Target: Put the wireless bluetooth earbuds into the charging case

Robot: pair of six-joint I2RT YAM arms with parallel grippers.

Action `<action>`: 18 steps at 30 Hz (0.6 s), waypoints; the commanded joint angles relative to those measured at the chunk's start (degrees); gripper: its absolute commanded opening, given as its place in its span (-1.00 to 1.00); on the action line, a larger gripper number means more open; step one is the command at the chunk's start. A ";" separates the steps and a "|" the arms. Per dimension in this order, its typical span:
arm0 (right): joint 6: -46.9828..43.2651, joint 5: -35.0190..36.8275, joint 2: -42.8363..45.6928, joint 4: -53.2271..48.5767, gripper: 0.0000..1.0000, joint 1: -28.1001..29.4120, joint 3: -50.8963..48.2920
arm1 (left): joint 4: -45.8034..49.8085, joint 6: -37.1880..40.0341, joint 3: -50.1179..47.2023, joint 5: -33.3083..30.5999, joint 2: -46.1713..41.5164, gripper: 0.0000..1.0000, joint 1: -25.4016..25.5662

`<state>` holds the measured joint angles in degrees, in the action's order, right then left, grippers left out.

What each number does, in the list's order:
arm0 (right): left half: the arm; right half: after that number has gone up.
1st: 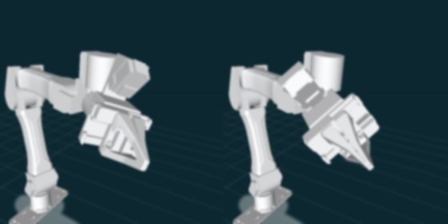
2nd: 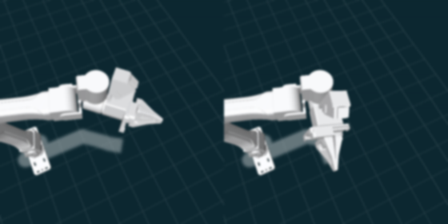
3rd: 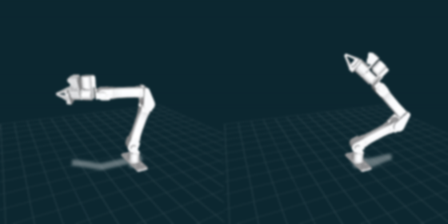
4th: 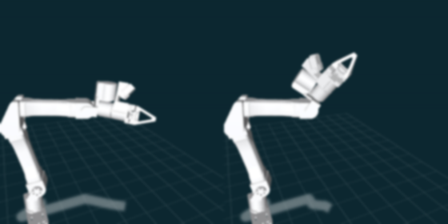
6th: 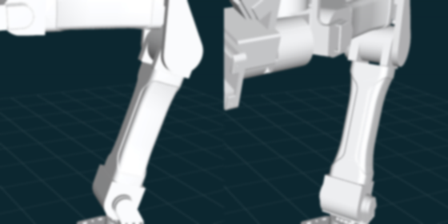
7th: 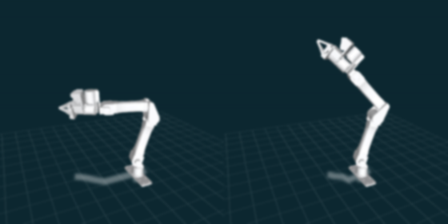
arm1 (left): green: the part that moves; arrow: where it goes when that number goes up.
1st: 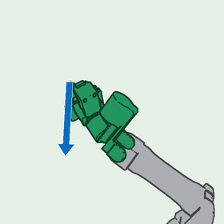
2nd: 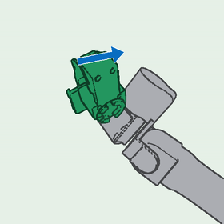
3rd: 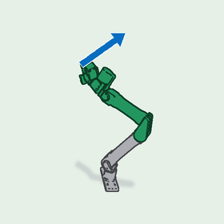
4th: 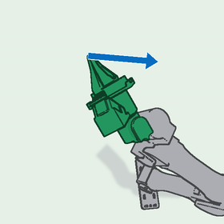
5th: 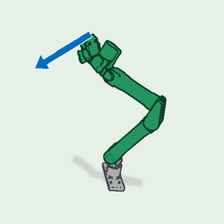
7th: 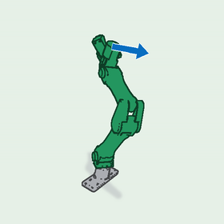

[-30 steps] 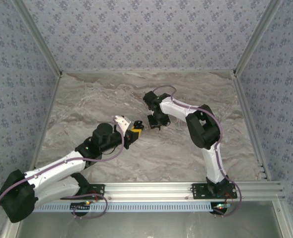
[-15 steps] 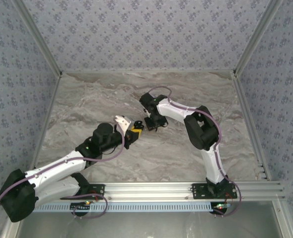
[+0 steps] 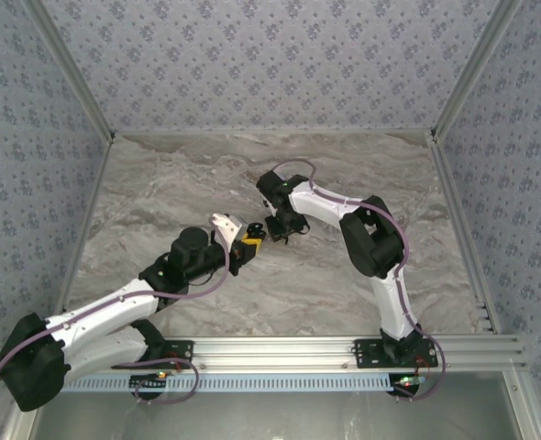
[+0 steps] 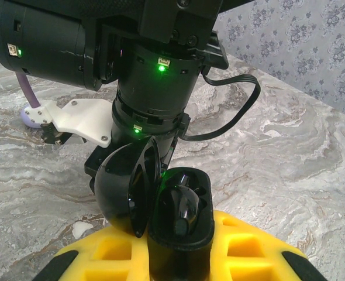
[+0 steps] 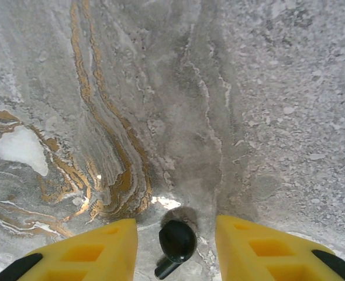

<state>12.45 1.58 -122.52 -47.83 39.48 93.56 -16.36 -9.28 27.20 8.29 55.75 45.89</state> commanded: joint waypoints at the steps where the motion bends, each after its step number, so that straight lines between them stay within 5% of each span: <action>1: 1.08 2.05 0.36 -1.69 -0.17 0.47 0.31 | 0.12 -0.21 2.68 0.01 -1.17 -0.84 0.38; 18: 0.65 7.04 2.41 -3.13 -0.11 1.47 -4.92 | -0.22 -0.20 2.59 -0.07 -0.79 -0.84 0.38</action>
<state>12.60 5.52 -121.36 -47.09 40.66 90.21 -16.32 -9.28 27.20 8.27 55.59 45.89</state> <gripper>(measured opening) 0.449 0.188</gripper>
